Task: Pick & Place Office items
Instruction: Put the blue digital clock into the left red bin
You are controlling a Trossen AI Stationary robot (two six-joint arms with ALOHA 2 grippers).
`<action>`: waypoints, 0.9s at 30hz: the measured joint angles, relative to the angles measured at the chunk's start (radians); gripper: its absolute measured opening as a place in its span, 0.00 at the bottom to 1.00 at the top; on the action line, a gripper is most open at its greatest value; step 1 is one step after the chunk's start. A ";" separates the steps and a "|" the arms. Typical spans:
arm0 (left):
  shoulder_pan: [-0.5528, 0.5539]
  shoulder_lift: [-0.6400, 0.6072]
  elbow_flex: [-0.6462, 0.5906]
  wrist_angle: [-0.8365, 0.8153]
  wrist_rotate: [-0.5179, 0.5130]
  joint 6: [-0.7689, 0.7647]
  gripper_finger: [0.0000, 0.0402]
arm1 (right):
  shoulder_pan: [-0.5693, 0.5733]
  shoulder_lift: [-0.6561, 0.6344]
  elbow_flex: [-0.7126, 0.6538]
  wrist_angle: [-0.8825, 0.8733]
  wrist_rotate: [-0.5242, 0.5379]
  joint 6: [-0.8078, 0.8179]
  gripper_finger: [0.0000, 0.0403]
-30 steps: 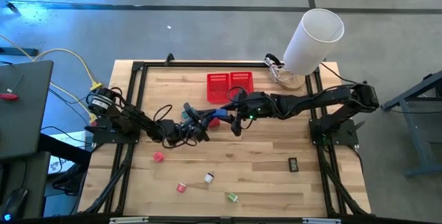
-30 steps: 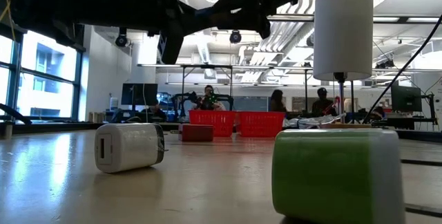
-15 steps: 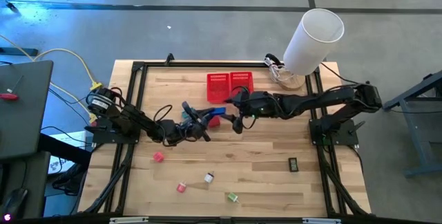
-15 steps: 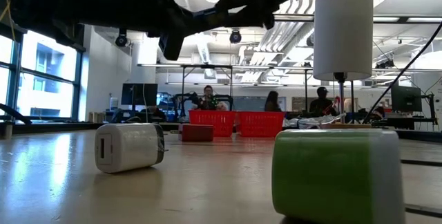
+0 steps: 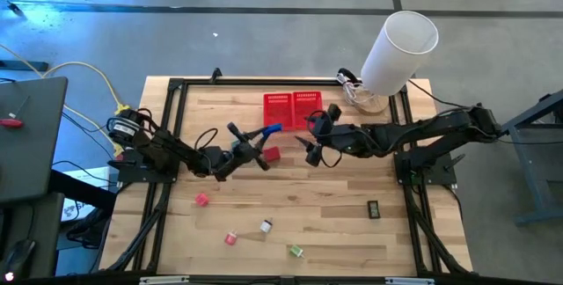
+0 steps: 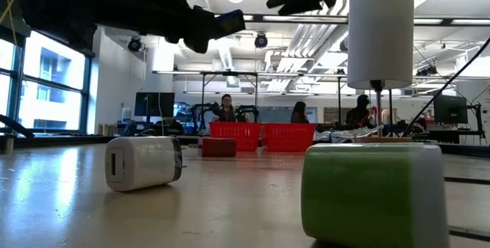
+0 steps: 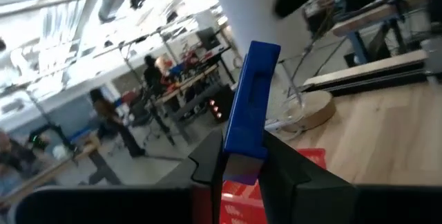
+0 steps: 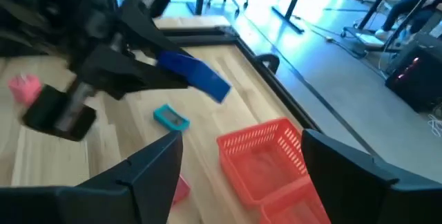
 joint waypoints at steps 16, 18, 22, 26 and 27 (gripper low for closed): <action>0.285 -0.158 0.010 -0.611 0.433 -0.692 0.14 | 0.080 -0.014 0.000 -0.110 0.040 0.042 0.70; 0.333 -0.182 0.035 -0.728 0.482 -0.747 0.14 | 0.084 -0.014 0.000 -0.117 0.040 0.049 0.70; 0.416 -0.202 0.136 -1.008 0.591 -0.761 0.14 | 0.083 -0.014 0.000 -0.129 0.040 0.052 0.70; 0.483 -0.202 0.199 -1.050 0.724 -0.695 0.15 | 0.083 -0.014 0.000 -0.128 0.040 0.052 0.70; 0.503 -0.203 0.206 -1.043 0.766 -0.678 0.15 | 0.083 -0.014 0.000 -0.128 0.040 0.053 0.70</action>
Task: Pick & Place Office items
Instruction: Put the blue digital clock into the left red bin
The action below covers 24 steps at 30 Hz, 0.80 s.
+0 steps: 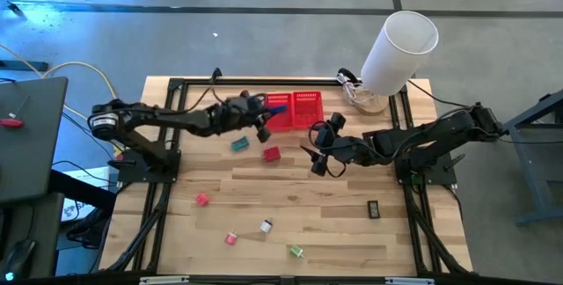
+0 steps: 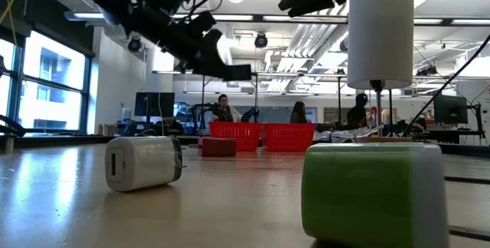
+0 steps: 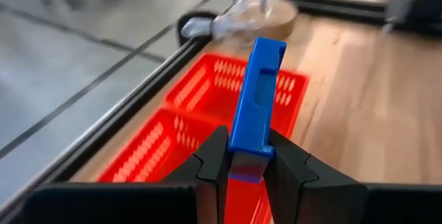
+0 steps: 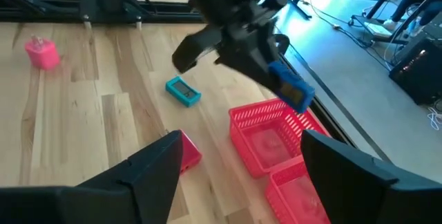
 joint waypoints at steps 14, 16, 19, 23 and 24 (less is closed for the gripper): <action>0.292 0.088 0.050 -0.038 0.441 0.092 0.15 | 0.000 0.000 0.000 0.001 0.000 0.007 0.69; 0.289 0.110 0.083 -0.091 0.423 0.117 0.15 | 0.000 0.000 0.000 0.002 0.000 0.007 0.69; 0.285 0.138 0.157 -0.210 0.375 0.140 0.15 | 0.000 0.000 0.000 0.002 -0.001 0.007 0.69; 0.290 0.167 0.268 -0.396 0.337 0.188 0.15 | 0.000 0.000 0.000 0.002 0.000 0.007 0.69; 0.290 0.175 0.294 -0.443 0.323 0.204 0.15 | 0.000 0.000 0.000 0.001 0.000 0.007 0.69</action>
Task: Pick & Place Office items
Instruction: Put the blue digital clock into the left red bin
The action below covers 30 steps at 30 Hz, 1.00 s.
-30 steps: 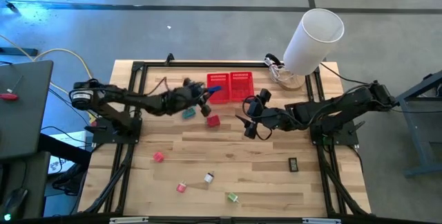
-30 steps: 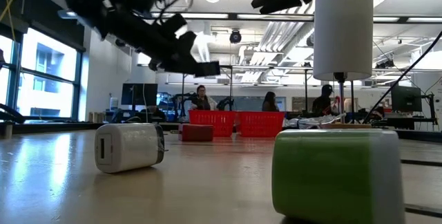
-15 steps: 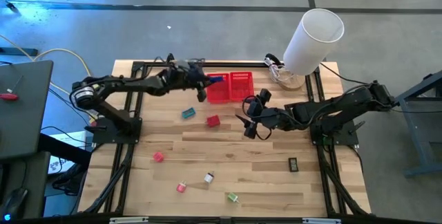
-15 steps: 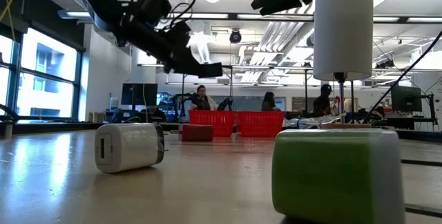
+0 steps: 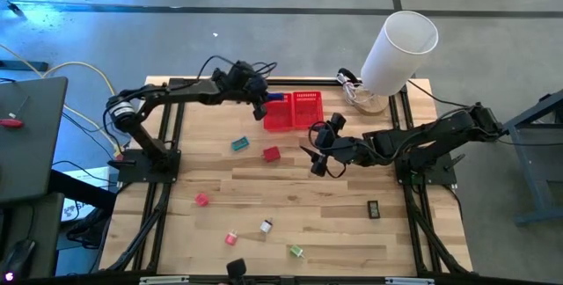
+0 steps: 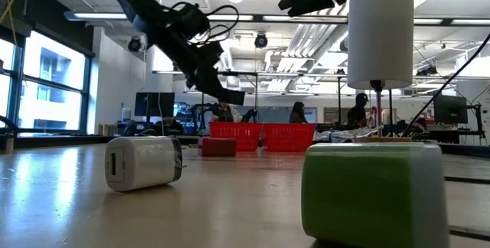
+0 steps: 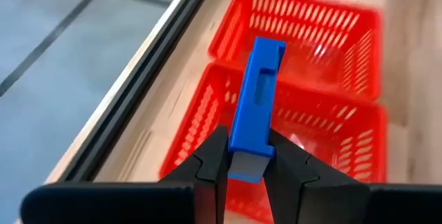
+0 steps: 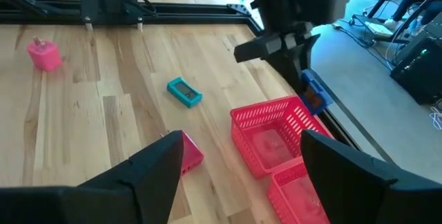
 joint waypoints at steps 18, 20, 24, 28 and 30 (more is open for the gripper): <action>-0.095 0.216 0.437 -0.611 -0.322 0.134 0.15 | 0.000 0.000 0.000 -0.010 -0.004 -0.004 0.69; -0.102 0.262 0.512 -0.723 -0.327 0.134 0.15 | 0.000 0.000 0.000 -0.016 -0.004 -0.003 0.69; -0.121 0.362 0.666 -0.866 -0.332 0.133 0.15 | 0.000 0.000 0.000 -0.026 -0.004 -0.001 0.69; -0.132 0.446 0.798 -0.970 -0.339 0.144 0.15 | 0.000 0.000 0.000 -0.035 -0.004 0.017 0.69; -0.131 0.482 0.848 -1.013 -0.343 0.158 0.15 | 0.000 0.000 0.000 -0.042 -0.005 0.018 0.69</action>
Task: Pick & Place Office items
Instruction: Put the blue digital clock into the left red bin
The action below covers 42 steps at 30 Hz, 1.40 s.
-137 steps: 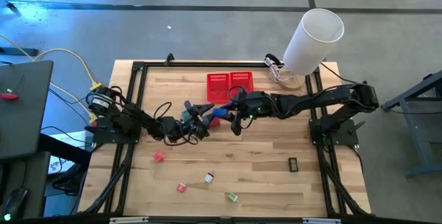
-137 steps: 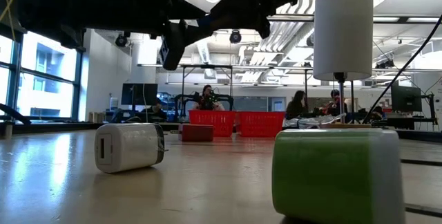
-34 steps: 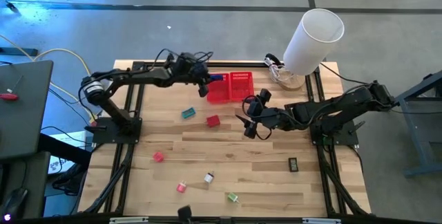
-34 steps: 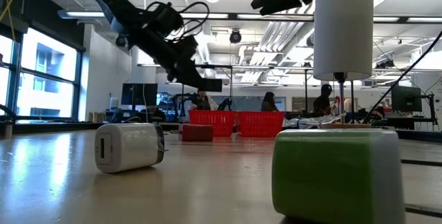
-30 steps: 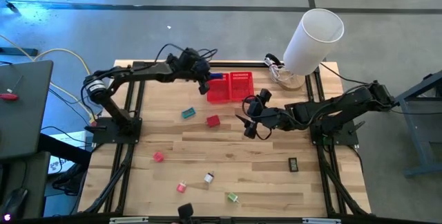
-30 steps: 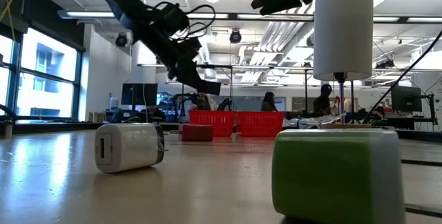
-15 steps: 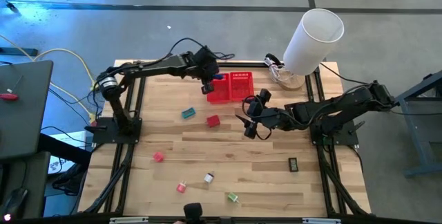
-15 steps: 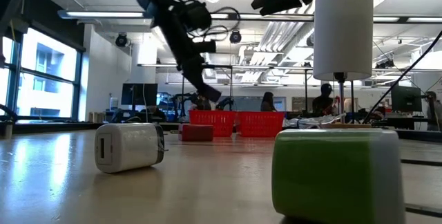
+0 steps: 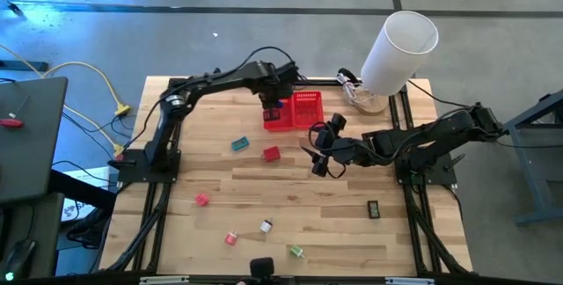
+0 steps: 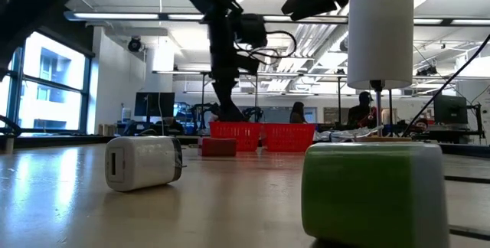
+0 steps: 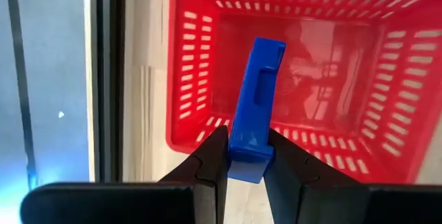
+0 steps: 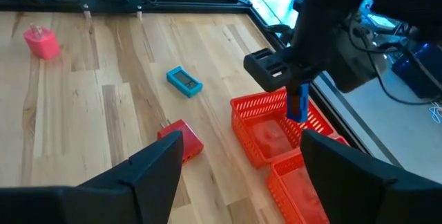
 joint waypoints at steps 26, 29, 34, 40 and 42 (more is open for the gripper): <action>0.036 0.097 0.054 0.093 0.098 -0.033 0.15 | 0.000 0.000 -0.002 -0.017 0.000 0.005 0.69; 0.044 0.114 0.052 0.095 0.099 -0.053 0.15 | 0.000 0.000 -0.002 -0.017 -0.001 0.005 0.69; 0.058 0.132 0.050 0.091 0.126 -0.070 0.15 | 0.000 0.000 -0.009 -0.011 -0.004 0.004 0.69; 0.066 0.132 0.050 0.093 0.158 -0.081 0.15 | 0.000 0.000 -0.027 0.005 -0.004 0.002 0.69; 0.066 0.132 0.050 0.094 0.158 -0.081 0.16 | 0.000 0.000 -0.027 0.006 -0.004 0.002 0.69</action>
